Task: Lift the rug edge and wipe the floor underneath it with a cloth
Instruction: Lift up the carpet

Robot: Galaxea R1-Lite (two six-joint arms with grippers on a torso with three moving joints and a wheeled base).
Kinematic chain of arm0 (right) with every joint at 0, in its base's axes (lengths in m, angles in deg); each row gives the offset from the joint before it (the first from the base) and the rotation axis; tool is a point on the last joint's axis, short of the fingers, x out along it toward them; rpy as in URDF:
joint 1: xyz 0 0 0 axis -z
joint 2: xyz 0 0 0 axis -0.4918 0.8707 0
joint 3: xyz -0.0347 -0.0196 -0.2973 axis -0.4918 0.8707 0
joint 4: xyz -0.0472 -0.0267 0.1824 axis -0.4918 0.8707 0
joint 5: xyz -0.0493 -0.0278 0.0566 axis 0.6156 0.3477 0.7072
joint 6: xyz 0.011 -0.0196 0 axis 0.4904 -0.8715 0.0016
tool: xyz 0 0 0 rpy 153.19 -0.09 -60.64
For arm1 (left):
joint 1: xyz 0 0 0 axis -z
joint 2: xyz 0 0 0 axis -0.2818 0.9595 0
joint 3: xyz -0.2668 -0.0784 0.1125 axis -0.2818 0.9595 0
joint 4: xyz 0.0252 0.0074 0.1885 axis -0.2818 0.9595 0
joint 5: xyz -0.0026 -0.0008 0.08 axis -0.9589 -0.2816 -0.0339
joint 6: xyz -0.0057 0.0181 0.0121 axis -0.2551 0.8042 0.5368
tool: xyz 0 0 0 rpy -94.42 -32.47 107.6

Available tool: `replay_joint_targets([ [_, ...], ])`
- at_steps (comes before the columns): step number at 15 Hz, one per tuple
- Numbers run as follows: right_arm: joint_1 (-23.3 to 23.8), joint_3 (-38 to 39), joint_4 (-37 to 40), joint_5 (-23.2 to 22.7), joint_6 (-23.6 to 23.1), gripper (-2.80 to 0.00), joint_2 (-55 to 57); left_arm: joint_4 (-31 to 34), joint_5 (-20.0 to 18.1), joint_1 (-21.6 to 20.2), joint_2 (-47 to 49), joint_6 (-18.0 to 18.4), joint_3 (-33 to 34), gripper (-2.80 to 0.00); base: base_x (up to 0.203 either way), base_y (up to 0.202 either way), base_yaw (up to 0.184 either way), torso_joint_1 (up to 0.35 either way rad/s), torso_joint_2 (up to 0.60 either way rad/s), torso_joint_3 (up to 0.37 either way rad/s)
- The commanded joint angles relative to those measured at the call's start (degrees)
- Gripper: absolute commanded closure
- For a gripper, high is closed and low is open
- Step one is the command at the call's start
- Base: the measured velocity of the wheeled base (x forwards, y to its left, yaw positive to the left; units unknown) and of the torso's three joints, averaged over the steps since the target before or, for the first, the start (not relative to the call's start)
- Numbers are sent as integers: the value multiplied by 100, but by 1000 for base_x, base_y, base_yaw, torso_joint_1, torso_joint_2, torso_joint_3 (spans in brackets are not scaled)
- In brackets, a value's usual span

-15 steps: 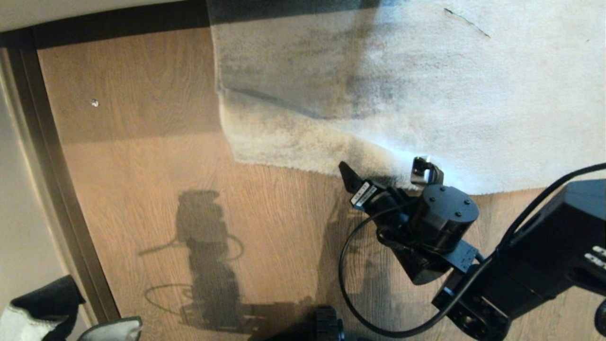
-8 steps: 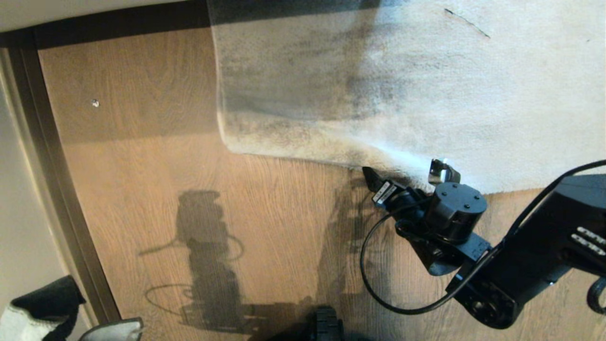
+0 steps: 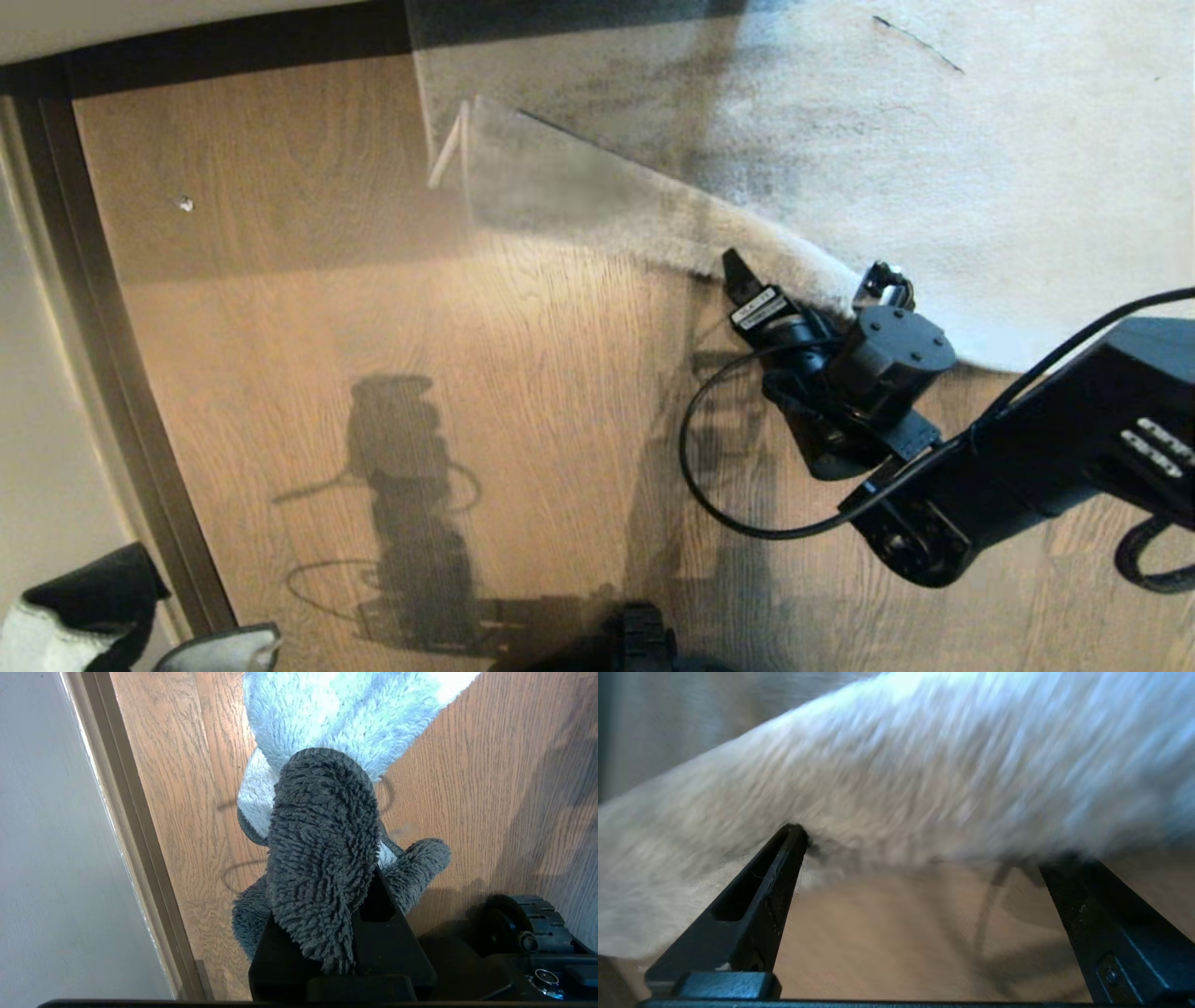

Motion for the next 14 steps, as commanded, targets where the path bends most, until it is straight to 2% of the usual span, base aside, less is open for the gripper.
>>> replay_joint_targets([
  [1, -358, -359, -191, -90, 69, -280, 157, -2, 2, -1, 0, -1, -1, 0, 0, 0, 0, 0, 0, 0],
  [5, -734, -561, -148, -83, 158, -280, 219, -2, 2, -1, 0, -1, -1, 0, 0, 0, 0, 0, 0, 0],
  [14, -990, -1598, 156, -123, 158, -280, 281, -2, 2, -1, 0, -1, -1, 0, 0, 0, 0, 0, 0, 0],
])
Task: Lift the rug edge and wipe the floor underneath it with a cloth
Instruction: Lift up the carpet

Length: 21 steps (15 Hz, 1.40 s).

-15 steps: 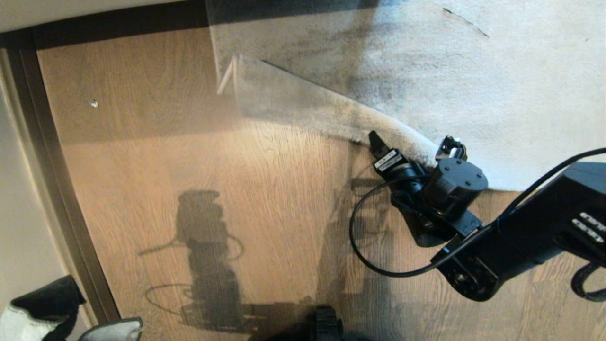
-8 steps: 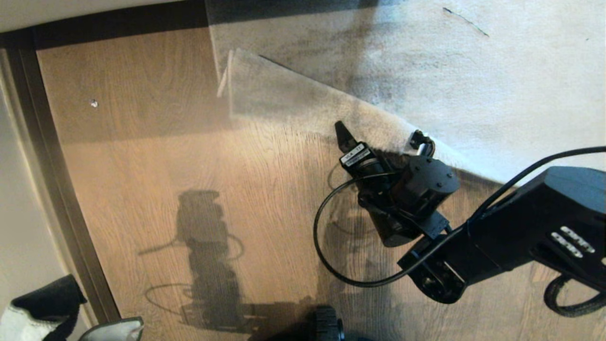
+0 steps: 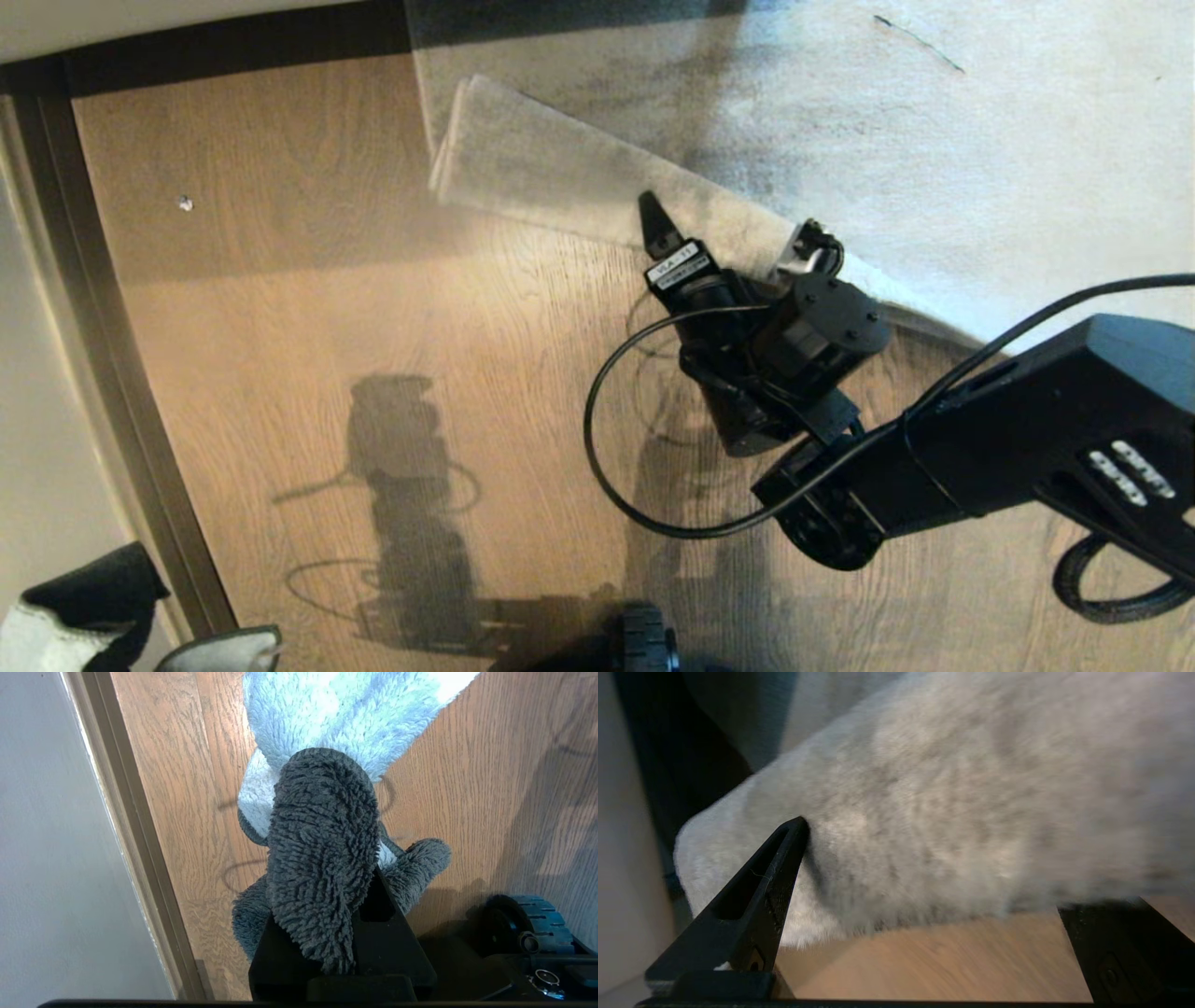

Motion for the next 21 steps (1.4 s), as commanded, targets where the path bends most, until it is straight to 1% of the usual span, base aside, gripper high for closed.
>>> replay_joint_targets([
  [1, -122, -173, -18, 0, 22, -280, 8, -2, 2, -1, 0, 0, 0, 0, 0, 0, 0, 0, 0, 0],
  [5, -243, -274, -9, -1, 13, -280, -1, -2, 2, -1, 0, 0, 0, 0, 0, 0, 0, 0, 0, 0],
  [9, -572, -348, -58, 15, 13, -280, 184, -2, 2, -1, 0, 0, 0, 0, 0, 0, 0, 0, 0, 0],
  [12, -717, -516, -83, 20, 38, -280, 448, -2, 2, -1, 0, 0, 0, 0, 0, 0, 0, 0, 0, 0],
  [16, -751, -927, -79, 1, 117, -280, 768, -2, 2, -1, 0, 0, 3, 0, 0, 0, 0, 0, 0, 0],
  [21, -751, -1065, -53, -9, 128, -280, 1001, -2, 2, -1, 0, 0, 0, 0, 0, 0, 0, 0, 0, 0],
])
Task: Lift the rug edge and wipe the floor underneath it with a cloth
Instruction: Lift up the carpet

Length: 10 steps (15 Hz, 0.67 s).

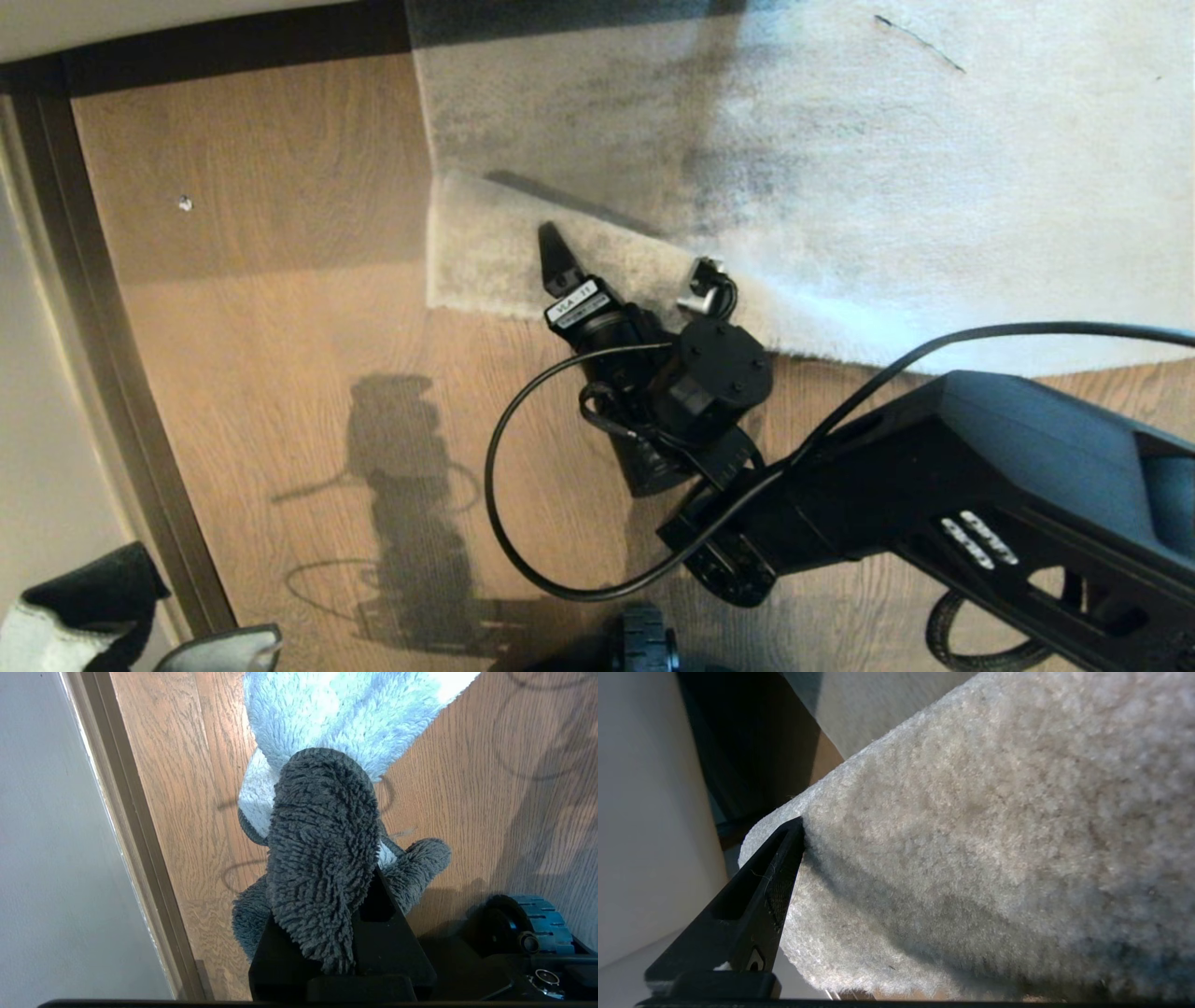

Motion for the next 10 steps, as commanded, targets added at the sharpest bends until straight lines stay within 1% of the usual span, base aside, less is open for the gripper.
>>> replay_joint_targets([
  [1, 0, -14, -48, 12, 26, -280, 96, -2, 2, 1, 0, -4, 1, 0, 0, 0, 0, 0, 0, 0],
  [5, -54, -23, -12, -5, 87, -280, 105, -2, 2, 1, 0, -4, 1, 0, 0, 0, 0, 0, 0, 0],
  [7, -123, -22, -64, -145, 87, -280, 157, -2, 2, 1, 0, -4, 1, 0, 0, 0, 0, 0, 0, 0],
  [10, -211, -14, -74, -155, 81, -280, 175, -2, 2, 1, 0, -4, 1, 0, 0, 0, 0, 0, 0, 0],
])
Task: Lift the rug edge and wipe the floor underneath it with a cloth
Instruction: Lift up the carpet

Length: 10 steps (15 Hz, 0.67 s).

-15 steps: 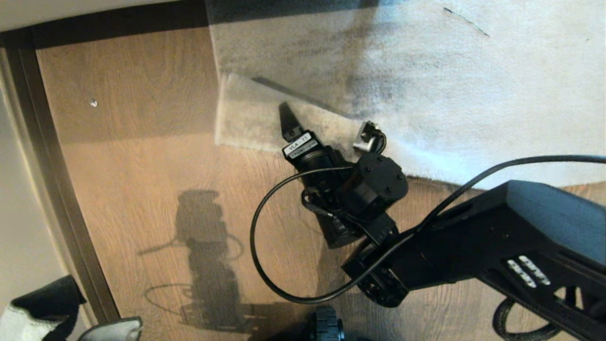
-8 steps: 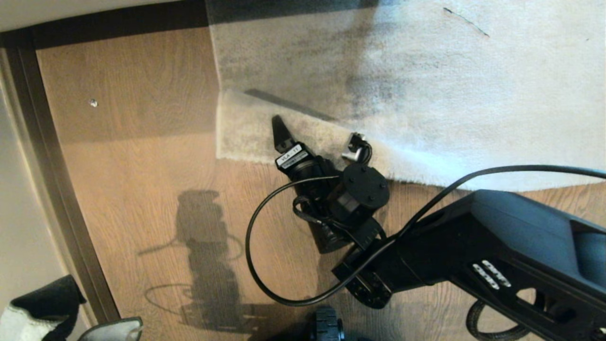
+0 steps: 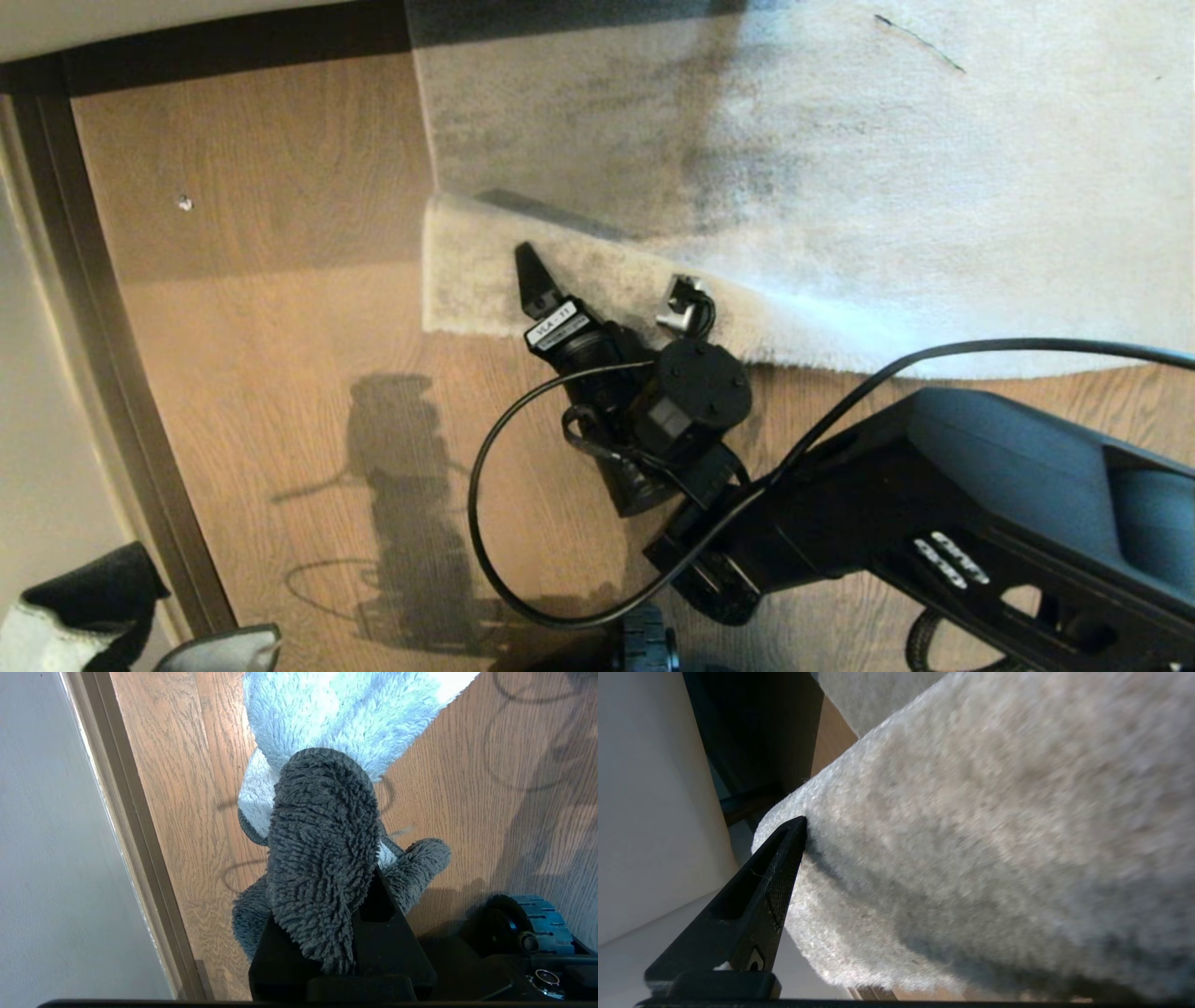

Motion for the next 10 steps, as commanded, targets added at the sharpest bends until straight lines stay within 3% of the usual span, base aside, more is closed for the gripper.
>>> replay_joint_targets([
  [1, -64, 6, -55, 21, 16, -280, 36, -2, 2, 1, 0, -4, 1, 0, 0, 0, 0, 0, 0, 0],
  [3, -72, 10, -55, 34, 7, -280, 53, -2, 2, 1, 0, -4, 1, 0, 0, 0, 0, 0, 0, 0],
  [4, -81, 14, -55, 31, 7, 0, 53, -2, 2, 1, 0, -4, 1, 0, 0, 0, 0, 0, 0, 0],
  [10, -116, 58, -201, 16, 11, 0, 28, -2, 2, 1, 0, -4, 1, 0, 0, 0, 0, 0, 0, 0],
])
